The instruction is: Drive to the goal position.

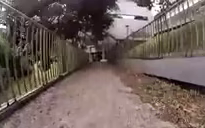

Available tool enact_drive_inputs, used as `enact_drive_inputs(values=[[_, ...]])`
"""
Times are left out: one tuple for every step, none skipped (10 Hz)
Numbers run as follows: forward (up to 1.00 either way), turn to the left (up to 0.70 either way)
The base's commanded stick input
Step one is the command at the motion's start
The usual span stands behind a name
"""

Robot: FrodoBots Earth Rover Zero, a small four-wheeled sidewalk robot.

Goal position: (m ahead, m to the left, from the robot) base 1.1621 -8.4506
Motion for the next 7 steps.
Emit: enact_drive_inputs(values=[[1.0,0.0],[1.0,0.0],[1.0,0.0],[1.0,0.0],[1.0,0.05],[1.0,0.09],[1.0,0.1]])
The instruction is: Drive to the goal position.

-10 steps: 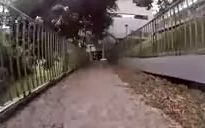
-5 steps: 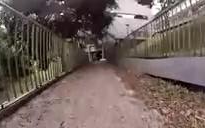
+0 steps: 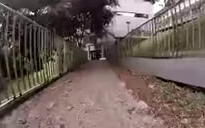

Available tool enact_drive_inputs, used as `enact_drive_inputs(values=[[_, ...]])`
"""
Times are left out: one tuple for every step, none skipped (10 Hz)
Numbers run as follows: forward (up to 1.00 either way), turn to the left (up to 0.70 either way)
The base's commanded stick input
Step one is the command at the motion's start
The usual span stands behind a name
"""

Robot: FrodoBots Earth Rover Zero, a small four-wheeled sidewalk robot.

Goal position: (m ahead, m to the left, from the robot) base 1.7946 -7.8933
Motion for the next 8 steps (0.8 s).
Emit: enact_drive_inputs(values=[[1.0,0.1],[1.0,0.1],[1.0,0.18],[1.0,0.4],[1.0,0.13],[1.0,0.0],[1.0,0.0],[1.0,0.0]])
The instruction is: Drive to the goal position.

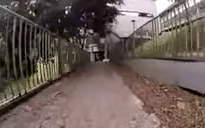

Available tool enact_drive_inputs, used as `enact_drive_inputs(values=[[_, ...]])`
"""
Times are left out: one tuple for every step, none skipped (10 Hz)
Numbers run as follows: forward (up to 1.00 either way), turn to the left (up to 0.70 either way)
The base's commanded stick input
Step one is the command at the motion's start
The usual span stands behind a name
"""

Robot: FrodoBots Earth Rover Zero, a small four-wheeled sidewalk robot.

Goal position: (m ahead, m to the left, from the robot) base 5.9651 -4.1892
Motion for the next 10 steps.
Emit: enact_drive_inputs(values=[[1.0,0.0],[1.0,0.0],[1.0,0.0],[1.0,0.0],[1.0,0.0],[1.0,0.0],[1.0,0.0],[1.0,0.0],[1.0,0.0],[1.0,0.0]])
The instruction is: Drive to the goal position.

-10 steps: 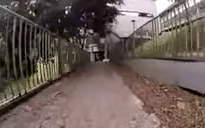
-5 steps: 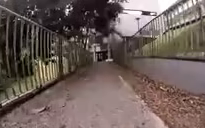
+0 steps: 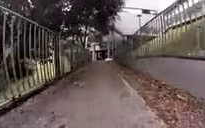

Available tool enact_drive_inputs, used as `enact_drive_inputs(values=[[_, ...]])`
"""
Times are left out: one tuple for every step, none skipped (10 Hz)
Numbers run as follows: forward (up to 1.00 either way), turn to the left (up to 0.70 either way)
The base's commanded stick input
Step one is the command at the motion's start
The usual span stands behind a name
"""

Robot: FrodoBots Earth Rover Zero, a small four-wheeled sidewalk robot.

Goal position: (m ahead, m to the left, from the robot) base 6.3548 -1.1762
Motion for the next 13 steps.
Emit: enact_drive_inputs(values=[[1.0,0.0],[1.0,0.0],[1.0,0.0],[1.0,0.0],[1.0,0.0],[1.0,0.0],[1.0,0.0],[1.0,0.0],[1.0,0.0],[1.0,0.0],[1.0,0.13],[1.0,0.15],[1.0,0.0]])
